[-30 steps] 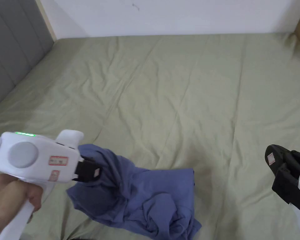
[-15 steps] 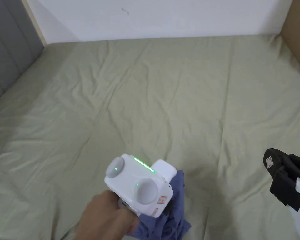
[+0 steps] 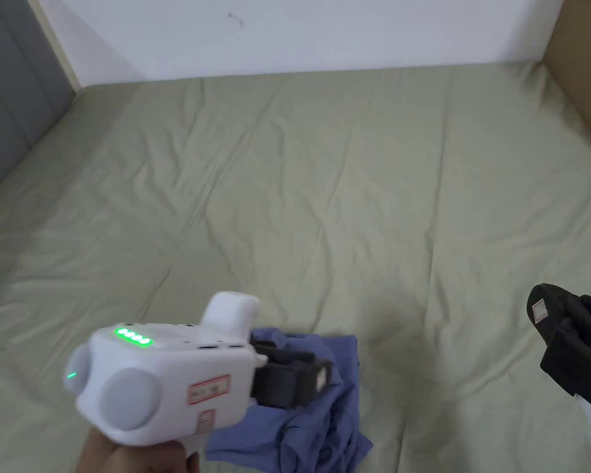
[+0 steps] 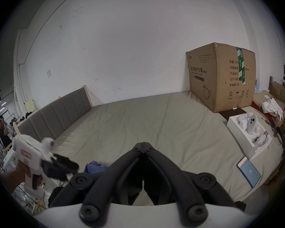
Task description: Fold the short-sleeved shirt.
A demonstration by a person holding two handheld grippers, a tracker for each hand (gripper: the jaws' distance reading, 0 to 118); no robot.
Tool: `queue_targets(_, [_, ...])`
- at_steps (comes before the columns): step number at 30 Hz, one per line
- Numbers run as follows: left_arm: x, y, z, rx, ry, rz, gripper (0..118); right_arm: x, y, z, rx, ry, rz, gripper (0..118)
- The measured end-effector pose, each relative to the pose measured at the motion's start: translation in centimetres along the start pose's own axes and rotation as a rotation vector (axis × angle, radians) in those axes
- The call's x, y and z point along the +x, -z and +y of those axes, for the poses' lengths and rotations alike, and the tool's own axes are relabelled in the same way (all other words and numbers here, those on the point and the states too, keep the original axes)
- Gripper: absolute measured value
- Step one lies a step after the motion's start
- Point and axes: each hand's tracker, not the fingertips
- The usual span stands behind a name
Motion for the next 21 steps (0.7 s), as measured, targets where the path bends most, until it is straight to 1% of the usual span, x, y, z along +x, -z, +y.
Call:
queue_targets(1, [-0.4, -1.2, -0.1, 0.116, 0.003, 0.045, 36, 0.0, 0.0, 0.0, 0.002, 0.005, 0.001, 0])
queue_targets(2, [-0.4, -1.6, -0.6, 0.207, 0.026, 0.123, 36, 0.0, 0.0, 0.0, 0.003, 0.008, 0.003, 0])
queue_targets(3, [-0.2, -1.3, -1.3, 0.271, 0.045, 0.217, 2, -0.3, -0.1, 0.2, 0.001, 0.009, 0.004, 0])
queue_targets(4, [-0.2, -0.7, -2.1, 0.310, 0.048, 0.300, 1, -0.4, 0.0, 0.2, -0.002, 0.008, 0.006, 0])
queue_targets(6, [-0.7, 2.1, -3.0, 0.216, 0.151, 0.331, 1, -0.6, 0.1, 0.1, -0.003, 0.005, 0.007, 0])
queue_targets(7, [-0.4, 3.7, -3.8, 0.195, 0.189, 0.426, 1, -0.7, 0.2, 0.3, -0.006, 0.006, 0.010, 0])
queue_targets(8, [-0.2, 5.1, -4.8, 0.197, 0.248, 0.457, 1, -0.7, 0.2, 0.3, -0.008, 0.012, 0.015, 0])
queue_targets(10, [-0.1, 8.0, -6.4, 0.113, 0.224, 0.474, 1, -0.8, 0.1, 0.5, -0.006, 0.021, 0.020, 0])
queue_targets(12, [0.3, 9.7, -7.8, 0.098, 0.175, 0.424, 1, -0.9, -0.1, 0.8, 0.000, 0.010, 0.015, 0])
queue_targets(13, [0.6, 10.3, -8.6, 0.091, 0.165, 0.433, 1, -0.9, -0.1, 0.9, 0.002, 0.001, 0.010, 0])
queue_targets(15, [2.4, 11.1, -9.2, 0.103, 0.186, 0.424, 1, -1.0, -0.1, 1.2, -0.003, -0.006, 0.006, 0])
queue_targets(17, [3.7, 12.9, -9.2, 0.082, 0.188, 0.346, 1, -0.9, 0.2, 1.0, -0.016, 0.005, 0.004, 0])
queue_targets(19, [5.2, 15.0, -9.5, 0.078, 0.232, 0.387, 1, -0.8, 0.4, 0.8, -0.023, 0.020, 0.008, 0])
queue_targets(21, [6.2, 16.4, -9.2, 0.066, 0.237, 0.364, 1, -1.0, 0.2, 0.7, -0.029, 0.020, 0.005, 0])
